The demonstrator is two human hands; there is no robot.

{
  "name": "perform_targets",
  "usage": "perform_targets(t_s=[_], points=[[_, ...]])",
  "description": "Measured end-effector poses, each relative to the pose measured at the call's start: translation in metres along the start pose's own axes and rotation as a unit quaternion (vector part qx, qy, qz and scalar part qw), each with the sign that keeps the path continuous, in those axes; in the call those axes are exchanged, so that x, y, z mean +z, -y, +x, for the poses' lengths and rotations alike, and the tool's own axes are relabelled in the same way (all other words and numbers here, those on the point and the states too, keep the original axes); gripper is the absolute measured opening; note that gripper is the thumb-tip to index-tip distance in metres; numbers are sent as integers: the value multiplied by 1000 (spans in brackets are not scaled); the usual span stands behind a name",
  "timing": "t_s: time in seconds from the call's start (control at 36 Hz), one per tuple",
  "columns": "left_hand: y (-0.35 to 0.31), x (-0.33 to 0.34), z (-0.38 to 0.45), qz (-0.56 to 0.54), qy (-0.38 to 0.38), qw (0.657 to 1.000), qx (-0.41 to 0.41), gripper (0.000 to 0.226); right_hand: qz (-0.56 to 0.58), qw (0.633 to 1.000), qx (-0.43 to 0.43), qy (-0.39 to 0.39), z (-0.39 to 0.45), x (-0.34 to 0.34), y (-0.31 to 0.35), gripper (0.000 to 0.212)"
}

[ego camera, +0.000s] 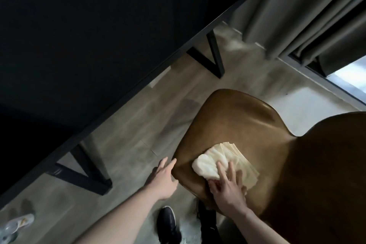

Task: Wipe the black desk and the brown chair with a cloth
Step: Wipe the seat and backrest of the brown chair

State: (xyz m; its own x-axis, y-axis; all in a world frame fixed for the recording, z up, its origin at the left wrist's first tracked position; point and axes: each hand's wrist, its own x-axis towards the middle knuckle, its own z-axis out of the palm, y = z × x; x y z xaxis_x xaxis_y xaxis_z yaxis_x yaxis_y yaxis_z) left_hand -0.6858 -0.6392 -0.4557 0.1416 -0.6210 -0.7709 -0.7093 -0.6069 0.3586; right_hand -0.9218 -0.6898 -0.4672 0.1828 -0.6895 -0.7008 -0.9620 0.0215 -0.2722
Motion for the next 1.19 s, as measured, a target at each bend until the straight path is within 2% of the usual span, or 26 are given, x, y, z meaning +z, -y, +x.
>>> perform_targets(t_s=[0.22, 0.39, 0.64, 0.86, 1.03, 1.19], points=[[-17, 21, 25, -14, 4, 1000, 15, 93, -41, 998, -41, 6, 19, 2, -3, 73], [-36, 31, 48, -18, 14, 999, -32, 98, -107, 991, -80, 18, 44, -11, -11, 71], [-52, 30, 62, 31, 18, 997, -66, 87, -198, 972, -126, -27, 110, -64, -10, 73], [-50, 34, 68, 28, 34, 997, -70, 89, -148, 983, -99, -54, 173, -115, 16, 70], [-46, 38, 66, 23, 42, 997, -69, 90, -141, 982, -105, -67, 159, -100, 12, 69], [-53, 32, 64, 37, 65, 994, -84, 87, -165, 976, -135, -35, 93, -51, -26, 73]])
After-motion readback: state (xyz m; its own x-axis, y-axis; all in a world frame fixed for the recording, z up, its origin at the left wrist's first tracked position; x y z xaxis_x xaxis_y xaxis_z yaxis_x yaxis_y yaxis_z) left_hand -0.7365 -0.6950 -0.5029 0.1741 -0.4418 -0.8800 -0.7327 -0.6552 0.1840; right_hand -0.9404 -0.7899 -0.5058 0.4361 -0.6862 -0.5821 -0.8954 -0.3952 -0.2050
